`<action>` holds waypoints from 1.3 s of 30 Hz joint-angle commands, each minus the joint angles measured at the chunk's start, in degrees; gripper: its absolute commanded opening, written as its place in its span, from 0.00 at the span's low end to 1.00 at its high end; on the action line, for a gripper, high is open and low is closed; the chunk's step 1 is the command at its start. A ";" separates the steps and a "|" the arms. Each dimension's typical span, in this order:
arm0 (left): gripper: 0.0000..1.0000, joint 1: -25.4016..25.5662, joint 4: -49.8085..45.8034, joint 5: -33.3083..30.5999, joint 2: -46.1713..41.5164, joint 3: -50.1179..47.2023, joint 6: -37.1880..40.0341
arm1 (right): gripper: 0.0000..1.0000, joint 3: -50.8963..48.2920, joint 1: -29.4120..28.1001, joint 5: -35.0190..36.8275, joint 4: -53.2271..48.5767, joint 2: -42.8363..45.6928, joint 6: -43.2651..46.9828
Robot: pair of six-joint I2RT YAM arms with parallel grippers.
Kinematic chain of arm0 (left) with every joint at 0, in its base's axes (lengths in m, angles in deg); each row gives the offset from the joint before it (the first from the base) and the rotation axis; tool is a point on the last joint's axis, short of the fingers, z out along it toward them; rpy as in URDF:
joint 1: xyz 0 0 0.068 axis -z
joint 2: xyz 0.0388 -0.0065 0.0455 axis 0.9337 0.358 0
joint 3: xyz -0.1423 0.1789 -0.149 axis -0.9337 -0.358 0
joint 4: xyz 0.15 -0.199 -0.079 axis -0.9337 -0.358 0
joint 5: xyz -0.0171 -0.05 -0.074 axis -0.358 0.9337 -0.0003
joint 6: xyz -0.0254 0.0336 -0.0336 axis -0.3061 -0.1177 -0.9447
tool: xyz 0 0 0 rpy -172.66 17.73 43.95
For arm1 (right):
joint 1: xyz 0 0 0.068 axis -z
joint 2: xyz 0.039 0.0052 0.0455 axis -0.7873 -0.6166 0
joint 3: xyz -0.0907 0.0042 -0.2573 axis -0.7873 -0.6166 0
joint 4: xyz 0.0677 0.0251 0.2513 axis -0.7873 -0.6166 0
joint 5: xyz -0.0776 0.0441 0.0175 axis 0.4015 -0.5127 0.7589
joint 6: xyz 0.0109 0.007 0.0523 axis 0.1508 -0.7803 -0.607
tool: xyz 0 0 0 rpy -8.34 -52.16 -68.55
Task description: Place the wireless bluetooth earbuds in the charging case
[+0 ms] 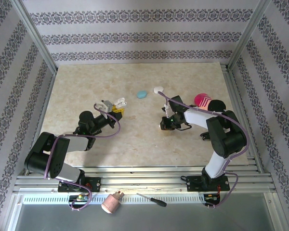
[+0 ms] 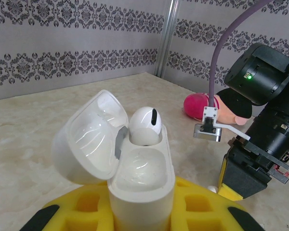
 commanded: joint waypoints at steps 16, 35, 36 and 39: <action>0.03 -2.98 4.07 -3.47 -1.68 -1.09 -1.52 | 0.07 12.07 -11.68 52.87 -22.96 -3.70 9.14; 0.03 -5.23 0.97 -6.26 -5.89 -1.66 -1.16 | 0.23 17.53 -22.38 52.38 -25.12 -12.72 16.29; 0.03 -5.33 0.74 -6.41 -6.09 -1.61 -1.10 | 0.24 17.31 -22.58 50.38 -24.71 -11.80 16.30; 0.03 -5.48 0.04 -6.67 -6.83 -1.64 -1.00 | 0.26 15.13 -22.14 42.66 -20.74 -6.95 15.67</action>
